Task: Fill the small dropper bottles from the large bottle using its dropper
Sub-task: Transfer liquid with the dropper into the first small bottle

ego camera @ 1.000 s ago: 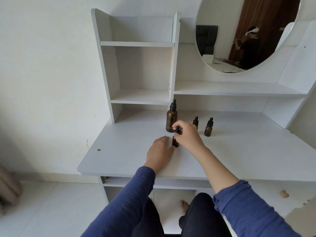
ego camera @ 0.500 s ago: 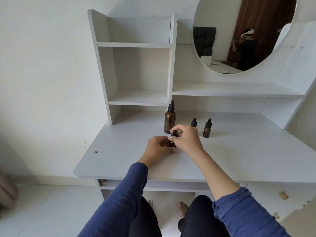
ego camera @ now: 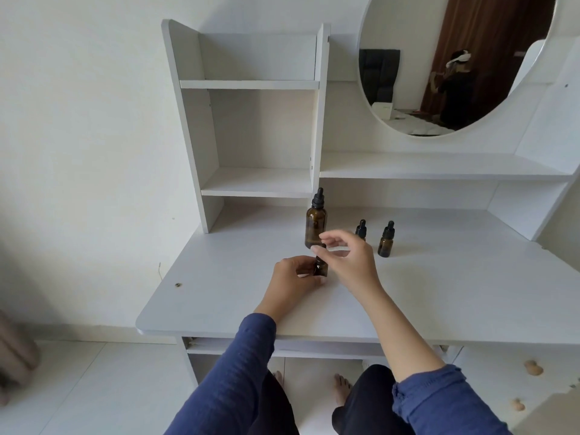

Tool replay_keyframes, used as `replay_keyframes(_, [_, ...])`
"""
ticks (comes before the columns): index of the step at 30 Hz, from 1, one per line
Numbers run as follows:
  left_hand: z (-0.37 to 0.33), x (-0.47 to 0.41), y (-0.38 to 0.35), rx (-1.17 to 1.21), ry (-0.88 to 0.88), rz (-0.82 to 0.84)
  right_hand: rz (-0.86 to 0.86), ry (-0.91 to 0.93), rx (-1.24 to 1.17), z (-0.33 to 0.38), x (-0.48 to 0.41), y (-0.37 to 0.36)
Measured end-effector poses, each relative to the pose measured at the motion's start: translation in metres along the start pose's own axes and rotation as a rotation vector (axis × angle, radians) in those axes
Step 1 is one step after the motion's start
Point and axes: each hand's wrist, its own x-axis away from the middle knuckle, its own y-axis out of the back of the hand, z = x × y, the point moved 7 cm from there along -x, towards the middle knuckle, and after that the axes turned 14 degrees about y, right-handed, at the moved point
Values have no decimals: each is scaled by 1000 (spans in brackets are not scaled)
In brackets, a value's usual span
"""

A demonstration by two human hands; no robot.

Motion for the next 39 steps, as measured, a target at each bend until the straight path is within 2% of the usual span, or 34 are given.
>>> replay_keyframes(2, [1,0,1,-8,0,-19,-23,-6,7,1,-2,2])
replay_keyframes(7, [2,1,1,-3,-6,-26,91,25,-37,6,-1,1])
replay_keyframes(12, [0,3,2,15,-9,-17,95,90,42,11,-6,4])
replay_keyframes(19, [2,2,3,9,1,-42,-100,144,-14,29,-23,28])
replay_keyframes(23, [1,2,3,-8,-3,-54,-251,46,4,4,-11,47])
replay_keyframes(27, [1,2,5,-11,-16,-80,-300,-100,38,-33,19,50])
replay_keyframes(32, [4,0,6,-27,-15,-108,-286,-174,83,-52,32,51])
replay_keyframes(39, [4,2,6,-8,-11,-113,-205,-168,175,-56,30,43])
